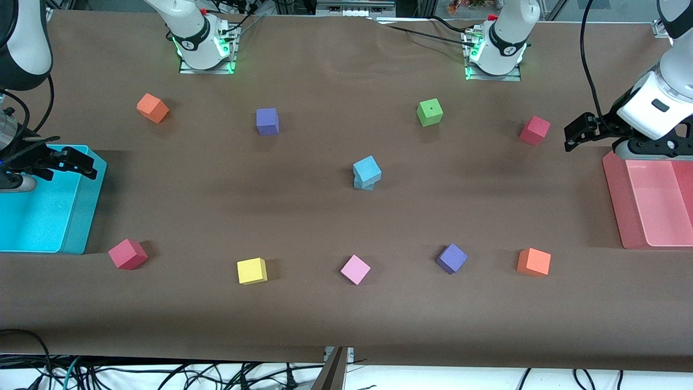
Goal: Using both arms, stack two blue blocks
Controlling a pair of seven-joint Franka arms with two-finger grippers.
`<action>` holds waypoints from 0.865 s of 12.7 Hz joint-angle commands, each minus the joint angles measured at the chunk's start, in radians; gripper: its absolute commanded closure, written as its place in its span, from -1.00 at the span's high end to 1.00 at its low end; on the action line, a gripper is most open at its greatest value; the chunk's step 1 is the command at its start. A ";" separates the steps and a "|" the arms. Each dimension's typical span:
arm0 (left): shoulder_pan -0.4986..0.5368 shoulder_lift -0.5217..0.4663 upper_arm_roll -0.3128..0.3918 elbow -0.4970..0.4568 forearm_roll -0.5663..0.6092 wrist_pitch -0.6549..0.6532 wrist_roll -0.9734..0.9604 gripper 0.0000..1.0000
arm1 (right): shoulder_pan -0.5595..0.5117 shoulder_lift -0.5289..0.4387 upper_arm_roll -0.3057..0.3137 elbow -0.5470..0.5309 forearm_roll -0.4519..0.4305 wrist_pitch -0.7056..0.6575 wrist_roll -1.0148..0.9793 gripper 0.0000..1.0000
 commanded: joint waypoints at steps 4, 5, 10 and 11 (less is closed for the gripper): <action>0.012 -0.027 -0.004 -0.021 -0.006 -0.003 0.016 1.00 | -0.014 0.015 0.016 0.031 -0.018 -0.031 0.018 1.00; 0.012 -0.027 -0.004 -0.018 -0.006 -0.003 0.015 1.00 | -0.014 0.015 0.016 0.031 -0.018 -0.031 0.018 1.00; 0.012 -0.026 -0.004 -0.015 -0.006 -0.003 0.018 1.00 | -0.017 0.015 0.013 0.032 -0.018 -0.031 0.092 1.00; 0.012 -0.026 -0.004 -0.015 -0.006 -0.004 0.018 1.00 | -0.017 0.015 0.013 0.034 -0.016 -0.031 0.092 1.00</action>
